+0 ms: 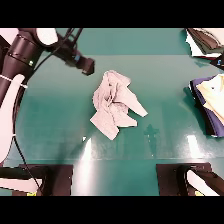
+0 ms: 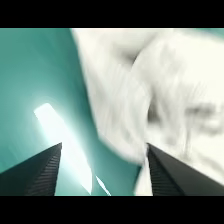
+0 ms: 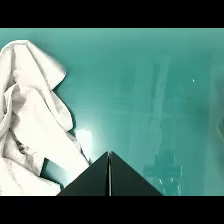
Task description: Fold the shirts.
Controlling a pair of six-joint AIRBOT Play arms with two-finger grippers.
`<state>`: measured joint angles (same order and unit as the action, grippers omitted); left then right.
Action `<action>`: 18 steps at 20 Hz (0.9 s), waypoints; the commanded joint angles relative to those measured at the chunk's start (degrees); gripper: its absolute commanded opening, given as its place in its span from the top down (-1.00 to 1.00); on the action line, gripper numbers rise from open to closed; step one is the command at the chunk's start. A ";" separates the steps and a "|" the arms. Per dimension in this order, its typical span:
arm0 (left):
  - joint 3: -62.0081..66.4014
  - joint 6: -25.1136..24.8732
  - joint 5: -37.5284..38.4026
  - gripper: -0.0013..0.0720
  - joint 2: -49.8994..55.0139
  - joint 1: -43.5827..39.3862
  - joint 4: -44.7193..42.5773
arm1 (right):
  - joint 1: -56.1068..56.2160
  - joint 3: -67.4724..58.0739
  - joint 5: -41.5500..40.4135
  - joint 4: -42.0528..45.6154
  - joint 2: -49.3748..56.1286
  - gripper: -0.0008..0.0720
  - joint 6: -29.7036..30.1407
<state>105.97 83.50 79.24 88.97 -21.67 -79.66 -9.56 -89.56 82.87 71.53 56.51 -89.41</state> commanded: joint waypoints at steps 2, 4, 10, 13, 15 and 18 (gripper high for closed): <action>-17.88 -2.36 0.98 -0.70 -2.84 6.36 16.24 | 0.07 0.02 0.33 0.00 -0.04 0.93 -0.02; -30.34 -5.27 -5.86 -0.70 -3.91 6.23 18.93 | 0.04 0.02 0.37 0.00 -0.04 0.93 -0.02; -47.84 -14.73 -21.05 -0.70 -3.82 6.23 23.67 | 0.07 0.02 1.44 -0.02 -0.04 0.93 -0.04; -48.30 -20.24 -21.68 -0.70 -2.99 6.23 31.93 | 0.07 0.02 1.79 -0.02 -0.04 0.93 -0.04; -48.30 -23.02 -21.11 -0.70 -2.25 5.88 36.37 | 0.07 0.02 1.79 -0.02 -0.04 0.93 -0.04; -48.30 -23.12 -20.65 -0.70 -1.46 2.49 36.26 | 0.07 0.02 1.77 -0.02 -0.04 0.93 -0.04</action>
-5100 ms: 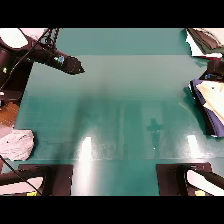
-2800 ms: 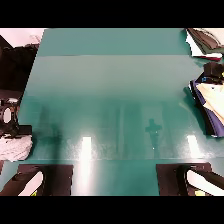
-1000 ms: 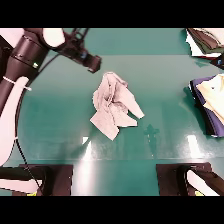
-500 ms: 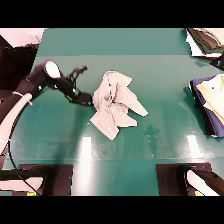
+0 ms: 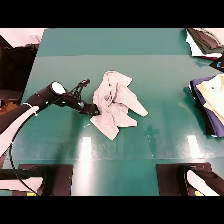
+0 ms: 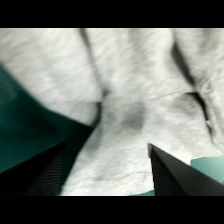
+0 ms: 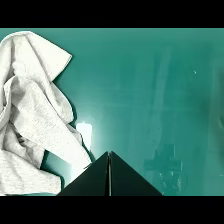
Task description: Fold the shirts.
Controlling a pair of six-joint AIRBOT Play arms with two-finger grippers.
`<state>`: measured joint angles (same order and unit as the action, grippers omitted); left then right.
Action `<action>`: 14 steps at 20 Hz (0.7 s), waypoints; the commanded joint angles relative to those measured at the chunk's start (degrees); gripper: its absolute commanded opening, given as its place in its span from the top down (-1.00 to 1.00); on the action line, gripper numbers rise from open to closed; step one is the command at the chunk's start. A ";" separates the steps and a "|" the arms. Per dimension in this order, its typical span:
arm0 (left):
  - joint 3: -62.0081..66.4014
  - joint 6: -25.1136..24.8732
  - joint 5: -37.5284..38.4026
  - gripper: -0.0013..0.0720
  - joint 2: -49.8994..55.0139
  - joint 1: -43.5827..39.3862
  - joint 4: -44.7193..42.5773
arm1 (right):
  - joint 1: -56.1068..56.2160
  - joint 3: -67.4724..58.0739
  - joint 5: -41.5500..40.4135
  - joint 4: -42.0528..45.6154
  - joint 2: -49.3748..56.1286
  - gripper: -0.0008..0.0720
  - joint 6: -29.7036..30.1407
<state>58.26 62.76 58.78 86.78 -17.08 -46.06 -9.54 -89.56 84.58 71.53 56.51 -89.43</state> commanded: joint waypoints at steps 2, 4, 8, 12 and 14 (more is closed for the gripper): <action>-0.44 -2.34 0.83 -0.30 0.70 -3.58 2.62 | 0.04 0.02 0.02 -0.04 -0.02 0.93 -0.02; 0.66 -2.34 4.63 0.90 0.66 -3.15 1.81 | 0.04 0.02 -0.17 -1.05 0.72 0.93 0.00; 8.92 3.96 14.53 0.92 -1.81 1.95 -8.92 | 2.08 0.02 -1.22 -11.34 8.17 0.93 2.71; 18.08 6.05 17.29 0.91 -8.61 6.64 -17.46 | 9.38 0.02 -8.57 -12.02 21.53 -0.11 4.04; 20.68 6.01 17.11 0.91 -10.80 6.84 -19.15 | 12.00 0.02 -13.57 -12.13 29.14 -0.11 4.04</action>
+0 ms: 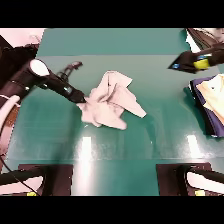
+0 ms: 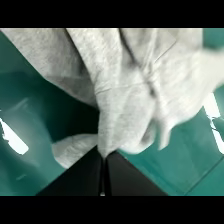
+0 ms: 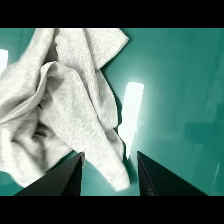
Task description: Fold the shirts.
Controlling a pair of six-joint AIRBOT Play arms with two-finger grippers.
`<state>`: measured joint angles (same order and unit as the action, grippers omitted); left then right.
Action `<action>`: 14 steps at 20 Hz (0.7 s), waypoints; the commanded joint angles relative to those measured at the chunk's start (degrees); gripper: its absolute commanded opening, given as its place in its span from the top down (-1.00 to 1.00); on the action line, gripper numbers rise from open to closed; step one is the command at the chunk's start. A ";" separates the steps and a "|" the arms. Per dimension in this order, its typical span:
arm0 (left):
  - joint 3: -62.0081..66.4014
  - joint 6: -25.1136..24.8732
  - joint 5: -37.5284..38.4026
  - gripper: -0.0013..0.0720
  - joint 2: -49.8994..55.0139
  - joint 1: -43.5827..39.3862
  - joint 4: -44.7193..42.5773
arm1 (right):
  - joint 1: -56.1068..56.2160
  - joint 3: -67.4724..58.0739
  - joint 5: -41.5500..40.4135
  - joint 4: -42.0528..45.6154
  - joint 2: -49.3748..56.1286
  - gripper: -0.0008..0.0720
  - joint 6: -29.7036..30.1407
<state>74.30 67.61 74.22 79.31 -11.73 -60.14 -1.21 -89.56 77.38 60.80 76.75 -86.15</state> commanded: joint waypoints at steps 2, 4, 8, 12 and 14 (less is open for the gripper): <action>5.97 1.20 1.60 0.91 -4.15 1.49 -5.01 | 4.66 0.02 -10.67 -4.85 16.13 -0.11 0.79; 5.90 1.44 1.73 0.91 -4.17 1.49 -5.07 | 4.61 0.02 -13.03 -13.29 22.38 -0.11 2.67; 5.88 2.97 1.68 0.91 -4.02 1.49 -5.01 | 5.53 0.00 -16.41 -20.68 30.45 -0.09 5.88; 5.88 3.02 1.64 0.91 -4.02 1.46 -4.90 | 6.86 0.00 -20.57 -20.85 33.66 -0.09 5.88; 5.88 3.02 1.36 0.91 -4.02 1.46 -4.37 | 8.17 0.02 -24.37 -20.63 33.94 -0.09 5.90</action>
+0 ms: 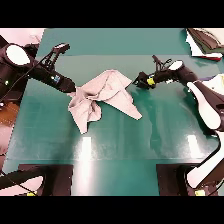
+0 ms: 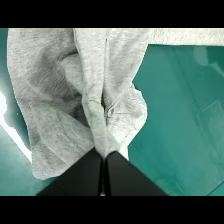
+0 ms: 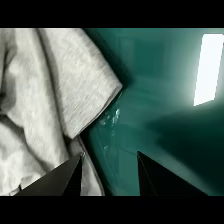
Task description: Fold the shirts.
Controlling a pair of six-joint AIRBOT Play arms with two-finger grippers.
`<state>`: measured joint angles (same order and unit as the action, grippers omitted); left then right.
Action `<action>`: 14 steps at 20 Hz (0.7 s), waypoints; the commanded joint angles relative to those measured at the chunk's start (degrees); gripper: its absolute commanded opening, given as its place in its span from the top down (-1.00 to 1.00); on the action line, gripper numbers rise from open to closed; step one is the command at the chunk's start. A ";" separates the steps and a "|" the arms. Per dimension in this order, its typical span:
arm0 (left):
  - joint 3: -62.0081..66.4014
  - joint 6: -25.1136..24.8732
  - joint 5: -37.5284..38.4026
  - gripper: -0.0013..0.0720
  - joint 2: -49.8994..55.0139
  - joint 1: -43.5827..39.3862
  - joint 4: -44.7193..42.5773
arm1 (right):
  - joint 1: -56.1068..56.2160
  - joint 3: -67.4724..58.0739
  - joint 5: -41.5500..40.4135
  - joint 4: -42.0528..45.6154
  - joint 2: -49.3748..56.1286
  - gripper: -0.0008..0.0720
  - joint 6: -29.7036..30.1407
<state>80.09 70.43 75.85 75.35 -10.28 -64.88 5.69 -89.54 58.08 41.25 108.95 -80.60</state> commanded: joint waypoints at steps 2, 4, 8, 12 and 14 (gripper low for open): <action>0.09 0.20 -0.44 0.91 -0.07 0.04 0.81 | 2.58 0.00 -9.60 -1.18 1.75 -0.09 0.33; 0.09 0.22 -0.42 0.91 -0.04 0.02 0.81 | 3.63 -0.02 -12.66 -1.22 2.16 -0.08 0.31; 0.09 0.33 -0.37 0.91 -0.04 0.02 0.85 | 6.03 -0.02 -14.71 -1.22 3.80 0.36 0.33; 0.09 1.22 0.22 0.91 -0.07 0.02 0.70 | 7.48 -0.04 -18.62 -0.87 2.05 0.94 1.53; 0.72 1.70 0.22 0.91 -0.28 0.04 -2.19 | 6.80 -0.04 -19.15 1.68 -1.73 0.95 1.88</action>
<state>80.31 71.48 75.85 75.22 -10.28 -64.58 12.47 -89.45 41.69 41.91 110.39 -79.42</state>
